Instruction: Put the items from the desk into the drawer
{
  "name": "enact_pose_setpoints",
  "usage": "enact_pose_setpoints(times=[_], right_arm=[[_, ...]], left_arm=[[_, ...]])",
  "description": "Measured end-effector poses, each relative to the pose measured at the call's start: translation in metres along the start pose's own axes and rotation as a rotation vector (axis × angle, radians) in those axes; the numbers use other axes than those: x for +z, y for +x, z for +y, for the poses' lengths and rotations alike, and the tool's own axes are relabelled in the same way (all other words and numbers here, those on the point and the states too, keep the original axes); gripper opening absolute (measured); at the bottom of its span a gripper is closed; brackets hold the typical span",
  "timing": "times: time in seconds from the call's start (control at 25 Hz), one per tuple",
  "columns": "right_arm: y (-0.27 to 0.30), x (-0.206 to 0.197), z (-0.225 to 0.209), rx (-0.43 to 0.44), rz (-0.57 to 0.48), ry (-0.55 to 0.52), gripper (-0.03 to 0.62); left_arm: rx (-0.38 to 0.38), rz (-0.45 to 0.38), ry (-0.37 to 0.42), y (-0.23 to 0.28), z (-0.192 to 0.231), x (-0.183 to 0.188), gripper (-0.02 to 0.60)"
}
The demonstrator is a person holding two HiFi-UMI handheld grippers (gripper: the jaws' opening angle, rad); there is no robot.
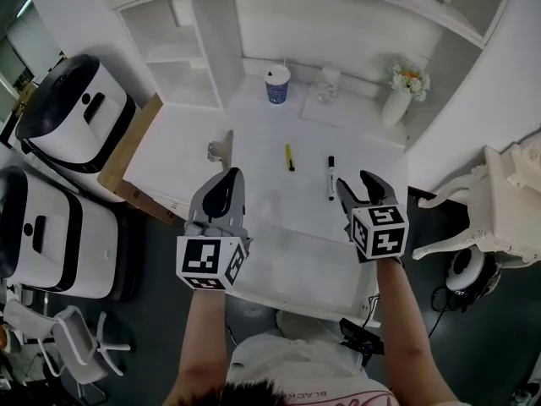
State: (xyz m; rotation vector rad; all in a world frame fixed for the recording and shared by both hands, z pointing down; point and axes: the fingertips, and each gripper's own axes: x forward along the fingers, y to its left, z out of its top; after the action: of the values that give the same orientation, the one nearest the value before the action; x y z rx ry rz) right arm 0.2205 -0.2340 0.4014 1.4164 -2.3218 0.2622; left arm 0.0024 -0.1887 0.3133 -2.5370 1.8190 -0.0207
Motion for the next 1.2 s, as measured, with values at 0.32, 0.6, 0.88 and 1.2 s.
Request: enact_pose_setpoints(times=[0.32, 0.6, 0.88, 1.2], right_arm=[[0.066, -0.044, -0.019, -0.015, 0.14, 0.01, 0.187], [0.119, -0.091, -0.028, -0.01, 0.288, 0.088, 0.186], [0.154, -0.129, -0.035, -0.04, 0.429, 0.13, 0.176], [0.163, -0.143, -0.034, -0.033, 0.487, 0.151, 0.156]], left_arm=[[-0.003, 0.069, -0.025, 0.024, 0.01, -0.034, 0.009], [-0.031, 0.116, -0.037, 0.044, 0.013, -0.061, 0.009], [-0.041, 0.165, -0.069, 0.053, 0.023, -0.088, 0.009], [-0.035, 0.183, -0.083, 0.057, 0.037, -0.097, 0.009]])
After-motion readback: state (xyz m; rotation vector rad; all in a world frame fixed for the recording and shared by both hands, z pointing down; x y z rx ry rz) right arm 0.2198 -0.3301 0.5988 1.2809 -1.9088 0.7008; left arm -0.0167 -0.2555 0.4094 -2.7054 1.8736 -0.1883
